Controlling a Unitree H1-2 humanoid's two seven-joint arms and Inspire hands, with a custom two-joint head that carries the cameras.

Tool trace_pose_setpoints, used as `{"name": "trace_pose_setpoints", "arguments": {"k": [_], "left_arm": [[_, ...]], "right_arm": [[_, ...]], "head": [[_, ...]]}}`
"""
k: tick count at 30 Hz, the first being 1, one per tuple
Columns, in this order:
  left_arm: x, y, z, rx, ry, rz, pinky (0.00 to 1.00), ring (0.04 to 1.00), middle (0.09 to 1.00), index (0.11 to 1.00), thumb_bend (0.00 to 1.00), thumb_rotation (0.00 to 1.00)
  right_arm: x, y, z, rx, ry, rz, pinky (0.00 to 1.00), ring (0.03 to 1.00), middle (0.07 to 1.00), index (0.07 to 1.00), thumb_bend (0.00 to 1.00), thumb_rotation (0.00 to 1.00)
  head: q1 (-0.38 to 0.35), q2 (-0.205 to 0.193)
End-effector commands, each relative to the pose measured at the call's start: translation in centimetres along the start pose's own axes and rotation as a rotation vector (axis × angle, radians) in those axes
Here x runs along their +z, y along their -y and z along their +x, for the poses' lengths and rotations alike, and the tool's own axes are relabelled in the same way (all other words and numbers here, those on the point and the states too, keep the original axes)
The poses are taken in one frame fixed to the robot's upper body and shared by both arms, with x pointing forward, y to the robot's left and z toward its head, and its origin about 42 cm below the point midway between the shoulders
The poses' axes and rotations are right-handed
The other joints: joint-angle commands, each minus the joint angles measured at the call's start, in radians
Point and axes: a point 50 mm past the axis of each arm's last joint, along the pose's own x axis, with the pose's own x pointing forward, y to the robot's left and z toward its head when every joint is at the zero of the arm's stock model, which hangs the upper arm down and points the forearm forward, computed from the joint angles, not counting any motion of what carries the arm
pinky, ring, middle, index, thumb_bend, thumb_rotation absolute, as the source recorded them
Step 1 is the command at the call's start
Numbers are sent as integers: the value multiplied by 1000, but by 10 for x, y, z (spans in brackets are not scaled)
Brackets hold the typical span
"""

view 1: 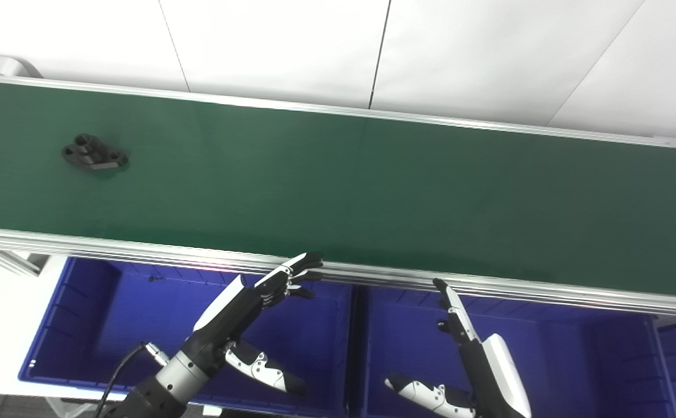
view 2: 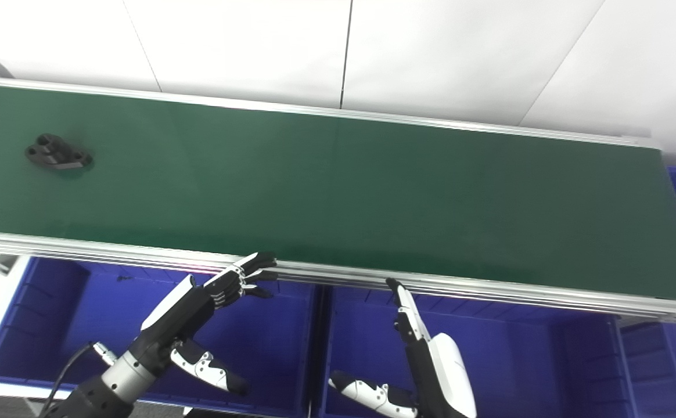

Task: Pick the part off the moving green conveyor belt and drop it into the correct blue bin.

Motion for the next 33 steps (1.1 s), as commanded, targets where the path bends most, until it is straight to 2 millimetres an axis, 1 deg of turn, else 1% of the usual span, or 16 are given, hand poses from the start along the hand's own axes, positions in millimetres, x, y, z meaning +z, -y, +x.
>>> {"name": "trace_pose_setpoints", "arguments": {"k": [1,5,11,14,17,26,27,29,30,31,33], "left_arm": [[4,-5,-4,0,29,7,787,879,936,930,915,333],[2,-8,-7,-7,22,7,786,882,934,929,912,321],[-1,-8,-9,-19,16,21,771,880,933,922,911,314],[-2,-8,-9,-28,14,21,775,881,935,925,901,295],[-3,-8,-9,-32,14,23,776,882,941,925,894,289],[-5,-4,-7,-23,20,23,773,882,938,924,890,288],[-6,-3,-7,-22,19,23,774,882,938,924,889,290],[-6,-1,-6,-22,17,29,777,881,937,924,892,294],[-7,0,-6,-22,16,37,768,881,941,925,891,315],[-8,2,-5,-24,16,38,765,880,941,923,890,318],[-10,7,-5,-21,13,38,760,875,934,917,894,320]], "right_arm": [[4,3,-2,-4,17,3,822,956,1000,1000,844,599],[3,1,-1,14,16,30,843,957,1000,1000,841,521],[0,-2,1,-13,16,143,854,930,968,997,864,351],[-2,-3,1,-21,5,171,852,922,958,986,864,301],[-3,-3,1,-21,-1,165,848,918,955,979,860,274],[-5,-2,0,-27,-8,182,843,915,944,960,857,249],[-6,-2,0,-26,-8,182,843,915,943,959,857,252],[-8,-1,-1,-24,-10,184,845,916,944,958,855,264],[-9,-1,-1,-22,-9,185,848,917,944,957,854,268],[-12,0,-2,-21,-7,186,846,915,944,956,853,273],[-18,1,-4,-17,-3,185,839,912,945,955,850,282]], "head": [[-1,-3],[-3,-13],[-1,-29],[-1,-29],[4,-39],[25,-51],[35,-57],[86,-79],[94,-83],[152,-112],[201,-143]]}}
